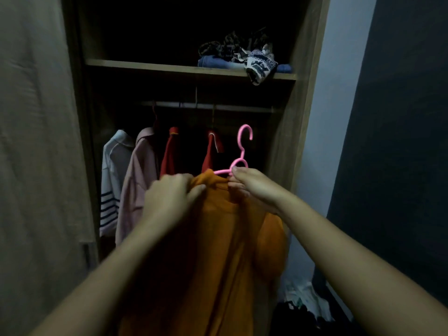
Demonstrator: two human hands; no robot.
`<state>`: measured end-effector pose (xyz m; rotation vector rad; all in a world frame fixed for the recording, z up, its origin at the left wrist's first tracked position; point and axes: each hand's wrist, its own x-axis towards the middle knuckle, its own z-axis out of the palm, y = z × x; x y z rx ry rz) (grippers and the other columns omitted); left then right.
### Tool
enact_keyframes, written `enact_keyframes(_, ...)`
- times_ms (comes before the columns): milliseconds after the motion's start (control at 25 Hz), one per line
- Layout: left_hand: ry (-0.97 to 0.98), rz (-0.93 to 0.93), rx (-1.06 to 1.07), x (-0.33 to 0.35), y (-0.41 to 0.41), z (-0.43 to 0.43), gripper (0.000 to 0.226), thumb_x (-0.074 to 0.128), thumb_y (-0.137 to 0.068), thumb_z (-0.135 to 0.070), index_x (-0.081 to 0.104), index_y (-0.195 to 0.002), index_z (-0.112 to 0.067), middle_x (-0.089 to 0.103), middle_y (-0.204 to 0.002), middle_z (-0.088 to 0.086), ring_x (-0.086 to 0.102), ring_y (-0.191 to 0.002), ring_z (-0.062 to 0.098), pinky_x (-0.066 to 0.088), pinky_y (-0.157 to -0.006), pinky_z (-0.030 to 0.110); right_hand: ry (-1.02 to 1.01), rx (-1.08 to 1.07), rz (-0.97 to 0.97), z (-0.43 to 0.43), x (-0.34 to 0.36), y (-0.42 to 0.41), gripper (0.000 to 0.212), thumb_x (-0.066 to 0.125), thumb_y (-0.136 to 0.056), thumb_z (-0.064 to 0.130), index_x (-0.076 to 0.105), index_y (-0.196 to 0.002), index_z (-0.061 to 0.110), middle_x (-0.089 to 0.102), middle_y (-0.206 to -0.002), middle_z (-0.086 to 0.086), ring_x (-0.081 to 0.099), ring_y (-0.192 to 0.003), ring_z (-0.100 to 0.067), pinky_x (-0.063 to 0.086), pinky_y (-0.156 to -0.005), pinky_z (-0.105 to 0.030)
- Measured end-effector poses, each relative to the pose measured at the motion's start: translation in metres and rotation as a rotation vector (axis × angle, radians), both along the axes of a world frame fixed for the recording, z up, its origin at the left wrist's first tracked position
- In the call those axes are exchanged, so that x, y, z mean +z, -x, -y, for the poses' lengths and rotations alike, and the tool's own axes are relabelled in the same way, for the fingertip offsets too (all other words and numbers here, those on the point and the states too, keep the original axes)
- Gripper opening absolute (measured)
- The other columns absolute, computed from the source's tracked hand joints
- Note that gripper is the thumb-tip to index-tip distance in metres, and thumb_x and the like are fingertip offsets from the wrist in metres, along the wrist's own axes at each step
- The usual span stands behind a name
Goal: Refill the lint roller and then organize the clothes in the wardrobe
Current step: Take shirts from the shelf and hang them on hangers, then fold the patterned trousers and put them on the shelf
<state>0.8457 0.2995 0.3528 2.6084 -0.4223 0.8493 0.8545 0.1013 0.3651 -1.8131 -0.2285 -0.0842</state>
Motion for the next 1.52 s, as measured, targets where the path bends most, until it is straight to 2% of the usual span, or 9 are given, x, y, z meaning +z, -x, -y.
enact_keyframes(120, 0.016, -0.077, 0.065, -0.008, 0.000, 0.045, 0.032, 0.047, -0.091, -0.048, 0.058, -0.102, -0.021, 0.064, -0.104, 0.013, 0.058, -0.100, 0.040, 0.045, -0.073, 0.039, -0.178, -0.046, 0.001, 0.003, 0.000, -0.030, 0.018, 0.044, -0.097, 0.023, 0.057, -0.088, 0.015, 0.059, -0.067, 0.010, 0.056, -0.063, 0.001, 0.042, -0.046, -0.008)
enact_keyframes(240, 0.119, -0.244, -0.157, -0.004, -0.017, 0.067, 0.031, 0.052, -0.090, -0.032, 0.052, -0.121, -0.027, 0.064, -0.109, 0.008, 0.061, -0.102, 0.032, 0.050, -0.082, 0.040, -0.272, -0.078, 0.056, 0.021, 0.012, -0.060, 0.024, 0.046, -0.097, 0.017, 0.049, -0.073, 0.015, 0.047, -0.034, 0.011, 0.046, -0.033, 0.002, 0.034, -0.036, -0.008)
enact_keyframes(360, 0.330, -0.389, -0.512, -0.005, -0.044, 0.078, 0.055, 0.056, -0.090, -0.020, 0.037, -0.139, -0.033, 0.069, -0.097, 0.004, 0.068, -0.084, 0.019, 0.056, -0.071, 0.027, -0.298, -0.131, 0.081, 0.039, 0.026, -0.100, 0.015, 0.051, -0.094, 0.019, 0.050, -0.079, 0.021, 0.056, -0.042, 0.012, 0.054, -0.042, 0.005, 0.040, -0.045, -0.007)
enact_keyframes(560, 0.493, -0.365, -0.656, 0.001, -0.115, 0.103, 0.063, 0.057, -0.089, -0.014, 0.030, -0.142, -0.035, 0.068, -0.081, 0.007, 0.064, -0.061, 0.008, 0.055, -0.060, 0.021, -0.225, -0.197, 0.082, 0.051, 0.053, -0.178, 0.022, 0.049, -0.094, 0.012, 0.054, -0.115, 0.013, 0.059, -0.083, -0.002, 0.056, -0.079, -0.011, 0.045, -0.069, -0.021)
enact_keyframes(960, 0.560, -0.459, -0.727, 0.025, -0.239, 0.143, 0.060, 0.056, -0.087, -0.007, 0.037, -0.141, -0.026, 0.052, -0.060, -0.006, 0.049, -0.047, 0.000, 0.041, -0.049, 0.013, 0.014, -0.407, -0.023, 0.072, 0.071, -0.304, 0.028, 0.046, -0.087, 0.018, 0.057, -0.061, 0.016, 0.057, -0.066, -0.006, 0.055, -0.065, -0.019, 0.043, -0.068, -0.029)
enact_keyframes(1160, 0.382, -0.454, -0.657, 0.010, -0.235, 0.149, 0.072, 0.058, -0.090, -0.028, 0.018, -0.149, -0.021, 0.062, -0.088, -0.005, 0.060, -0.076, -0.001, 0.051, -0.072, 0.017, 0.050, -0.380, -0.010, 0.081, 0.055, -0.299, 0.017, 0.049, -0.087, 0.022, 0.064, -0.093, 0.015, 0.066, -0.094, -0.009, 0.061, -0.084, -0.020, 0.046, -0.075, -0.029)
enact_keyframes(1240, 0.295, -0.257, -0.551, 0.026, -0.231, 0.132, 0.073, 0.058, -0.089, -0.039, 0.021, -0.149, -0.019, 0.062, -0.118, -0.002, 0.059, -0.107, 0.010, 0.045, -0.095, 0.021, 0.297, -0.554, 0.207, 0.082, 0.064, -0.290, 0.021, 0.053, -0.088, 0.023, 0.065, -0.105, 0.018, 0.068, -0.106, -0.008, 0.062, -0.097, -0.022, 0.045, -0.085, -0.026)
enact_keyframes(1440, 0.416, 0.849, -0.493, 0.100, -0.231, 0.069, 0.045, 0.048, -0.086, -0.021, 0.056, -0.126, -0.001, 0.057, -0.127, 0.006, 0.051, -0.119, 0.011, 0.034, -0.102, 0.013, 0.470, -0.689, 1.543, 0.052, 0.121, -0.209, 0.010, 0.053, -0.082, 0.019, 0.061, -0.084, 0.012, 0.063, -0.076, -0.005, 0.055, -0.075, -0.017, 0.040, -0.074, -0.025)
enact_keyframes(1520, 0.274, 0.983, -0.420, 0.131, -0.251, 0.055, 0.047, 0.046, -0.088, -0.021, 0.050, -0.130, 0.001, 0.049, -0.136, 0.010, 0.042, -0.130, 0.018, 0.032, -0.109, 0.026, 0.523, -0.746, 1.658, 0.037, 0.161, -0.190, 0.013, 0.054, -0.079, 0.023, 0.057, -0.089, 0.015, 0.059, -0.085, -0.005, 0.050, -0.083, -0.018, 0.037, -0.078, -0.030)
